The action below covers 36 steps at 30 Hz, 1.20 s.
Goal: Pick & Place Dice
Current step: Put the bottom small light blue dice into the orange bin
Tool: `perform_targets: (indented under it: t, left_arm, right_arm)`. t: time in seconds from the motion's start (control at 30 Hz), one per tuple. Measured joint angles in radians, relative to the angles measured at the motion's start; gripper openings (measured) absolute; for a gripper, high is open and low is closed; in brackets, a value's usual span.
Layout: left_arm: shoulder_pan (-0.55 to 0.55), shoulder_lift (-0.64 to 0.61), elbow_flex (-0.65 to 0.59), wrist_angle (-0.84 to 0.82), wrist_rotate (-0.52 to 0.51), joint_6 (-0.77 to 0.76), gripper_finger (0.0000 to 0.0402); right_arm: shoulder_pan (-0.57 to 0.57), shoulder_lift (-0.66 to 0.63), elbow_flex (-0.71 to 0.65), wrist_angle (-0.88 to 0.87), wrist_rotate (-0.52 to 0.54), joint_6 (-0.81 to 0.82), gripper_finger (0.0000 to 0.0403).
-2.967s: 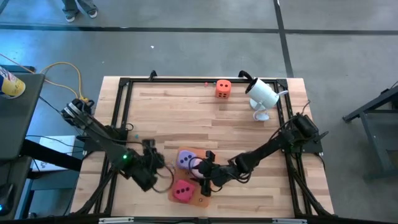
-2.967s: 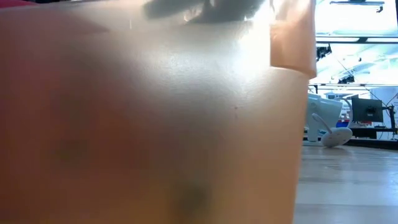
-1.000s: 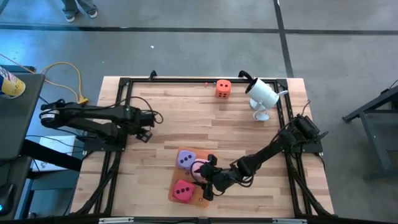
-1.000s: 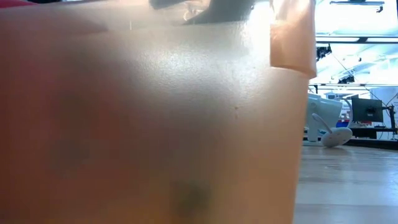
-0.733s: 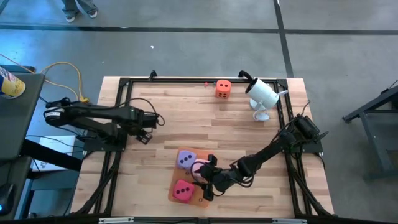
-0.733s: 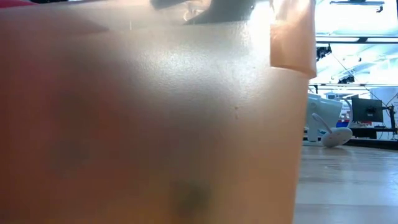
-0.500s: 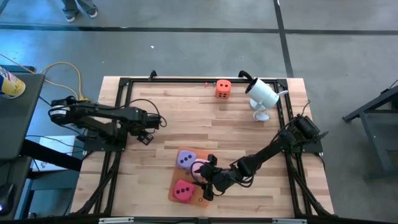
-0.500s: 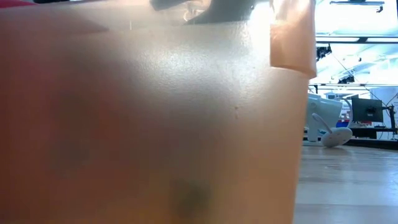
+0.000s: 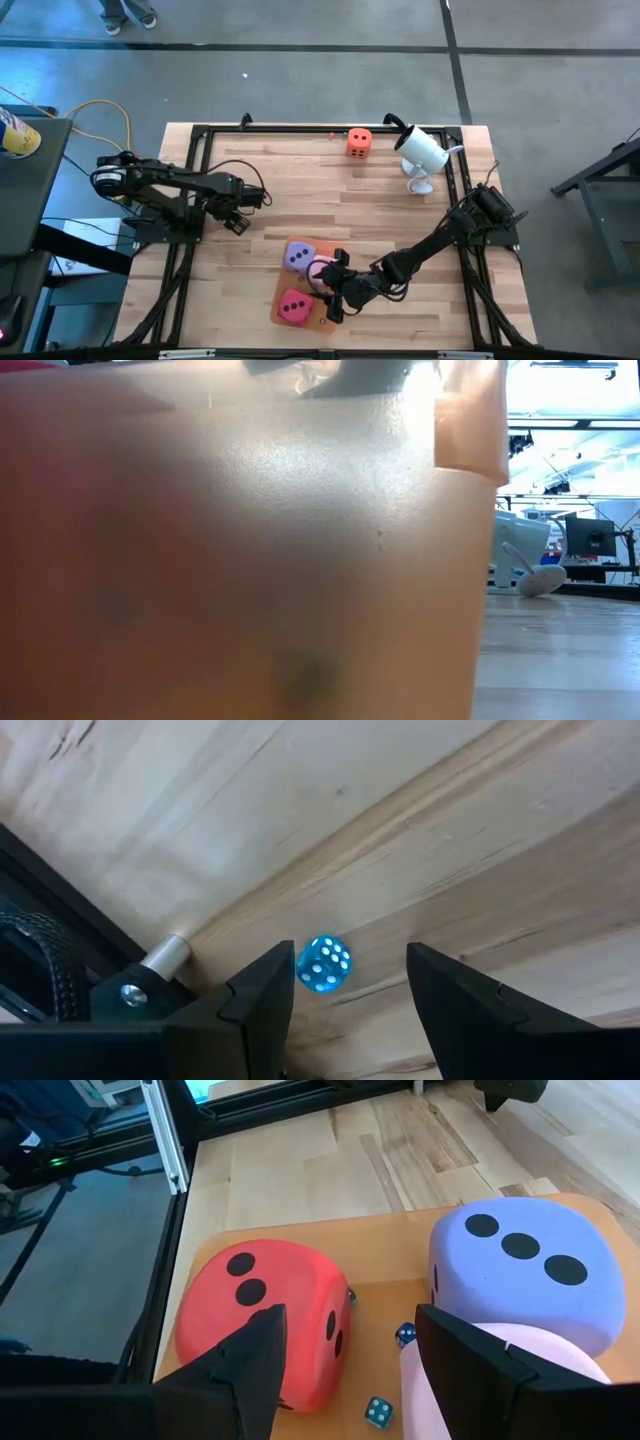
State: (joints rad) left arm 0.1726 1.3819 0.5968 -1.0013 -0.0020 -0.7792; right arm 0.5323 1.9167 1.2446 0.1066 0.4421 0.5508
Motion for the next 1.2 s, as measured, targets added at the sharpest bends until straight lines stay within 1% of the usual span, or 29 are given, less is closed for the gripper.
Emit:
perform_targets:
  t: [0.13, 0.23, 0.33, 0.53, 0.67, 0.77, 0.87, 1.0, 1.1, 1.2]
  left_arm:
    - [0.0, 0.0, -0.001, 0.001, 0.001, -0.002, 0.019]
    - [0.0, 0.0, -0.002, 0.004, 0.004, -0.003, 0.0178]
    - [-0.001, 0.0, -0.002, 0.012, 0.009, -0.009, 0.015]
    - [-0.005, 0.001, -0.002, 0.032, 0.019, -0.006, 0.0079]
    - [-0.029, 0.001, -0.002, 0.033, -0.002, 0.0, 0.0045]
    - [-0.058, -0.005, 0.003, 0.033, -0.03, 0.002, 0.0043]
    - [-0.09, -0.025, 0.022, 0.031, -0.062, 0.002, 0.0049]
    - [-0.152, -0.092, 0.098, 0.049, -0.126, 0.002, 0.005]
    - [-0.232, -0.148, 0.172, 0.044, -0.187, 0.011, 0.0051]
    - [-0.353, -0.214, 0.231, 0.127, -0.253, 0.106, 0.0051]
  right_arm:
    - [0.0, 0.0, 0.0, 0.0, 0.0, 0.002, 0.021]
    - [0.0, 0.0, 0.0, 0.0, 0.0, 0.002, 0.021]
    - [0.001, 0.0, 0.0, 0.0, 0.0, 0.002, 0.021]
    - [0.001, 0.0, 0.0, 0.0, 0.0, 0.002, 0.021]
    - [0.001, 0.0, 0.0, 0.0, 0.0, -0.001, 0.021]
    - [0.001, 0.0, 0.0, 0.0, 0.0, -0.001, 0.021]
    - [0.0, 0.0, 0.0, 0.0, 0.0, -0.004, 0.021]
    - [-0.003, 0.0, 0.0, 0.001, 0.001, -0.005, 0.021]
    - [-0.003, 0.0, 0.0, 0.002, 0.001, -0.005, 0.021]
    - [-0.003, 0.0, 0.0, 0.002, 0.001, -0.005, 0.021]
